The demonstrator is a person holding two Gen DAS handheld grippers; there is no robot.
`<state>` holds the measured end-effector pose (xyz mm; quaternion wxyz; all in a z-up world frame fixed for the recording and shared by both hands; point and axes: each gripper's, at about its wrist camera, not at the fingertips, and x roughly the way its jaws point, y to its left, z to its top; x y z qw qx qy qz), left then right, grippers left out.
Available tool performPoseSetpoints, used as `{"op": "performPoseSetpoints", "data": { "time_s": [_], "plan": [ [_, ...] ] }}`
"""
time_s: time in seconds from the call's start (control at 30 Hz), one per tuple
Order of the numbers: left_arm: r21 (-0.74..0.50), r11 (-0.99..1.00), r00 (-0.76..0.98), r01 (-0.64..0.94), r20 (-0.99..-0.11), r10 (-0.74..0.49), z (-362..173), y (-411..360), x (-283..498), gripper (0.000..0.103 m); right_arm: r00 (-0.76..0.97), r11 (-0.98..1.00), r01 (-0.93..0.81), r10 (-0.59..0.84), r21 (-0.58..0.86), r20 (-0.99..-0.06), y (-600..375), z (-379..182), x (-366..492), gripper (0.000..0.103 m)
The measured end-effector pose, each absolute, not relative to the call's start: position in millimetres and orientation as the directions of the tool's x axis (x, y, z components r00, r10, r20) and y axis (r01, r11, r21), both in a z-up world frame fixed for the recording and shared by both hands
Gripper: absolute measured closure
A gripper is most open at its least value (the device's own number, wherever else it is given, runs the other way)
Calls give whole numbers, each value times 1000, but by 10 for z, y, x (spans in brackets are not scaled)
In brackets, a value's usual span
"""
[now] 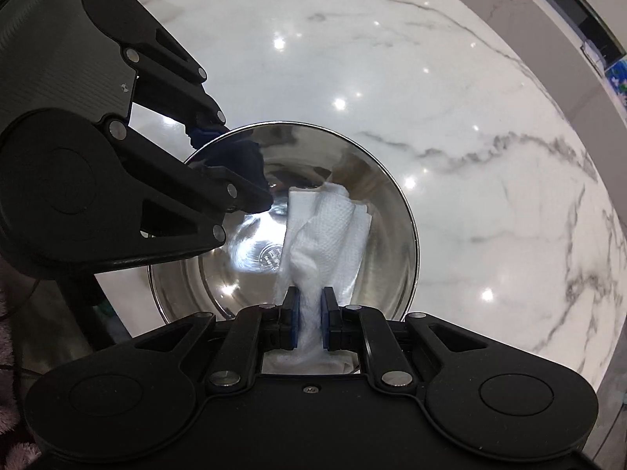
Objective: Clean bowl
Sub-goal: 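Rub the towel around the bowl interior with the right tool while the left tool holds the rim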
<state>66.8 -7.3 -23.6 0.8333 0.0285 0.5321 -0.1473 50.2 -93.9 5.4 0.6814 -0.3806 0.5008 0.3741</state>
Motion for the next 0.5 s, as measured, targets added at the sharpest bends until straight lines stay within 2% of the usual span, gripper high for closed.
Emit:
{"op": "performPoseSetpoints", "data": {
  "time_s": [0.07, 0.23, 0.33, 0.5],
  "plan": [
    [-137, 950, 356, 281, -904, -236, -257, -72, 658, 74, 212, 442, -887, 135, -132, -968, -953, 67, 516, 94],
    [-146, 943, 338, 299, -908, -248, -257, -68, 628, 73, 197, 473, -875, 156, -102, -968, -997, 104, 546, 94],
    [-136, 942, 345, 307, -907, -243, -247, -72, 620, 76, 198, 480, -872, 160, -99, -967, -1005, 121, 538, 95],
    [-109, 953, 390, 282, -895, -218, -210, -44, 659, 87, 189, 491, -867, 163, -86, -968, -1002, 150, 515, 94]
  ]
}}
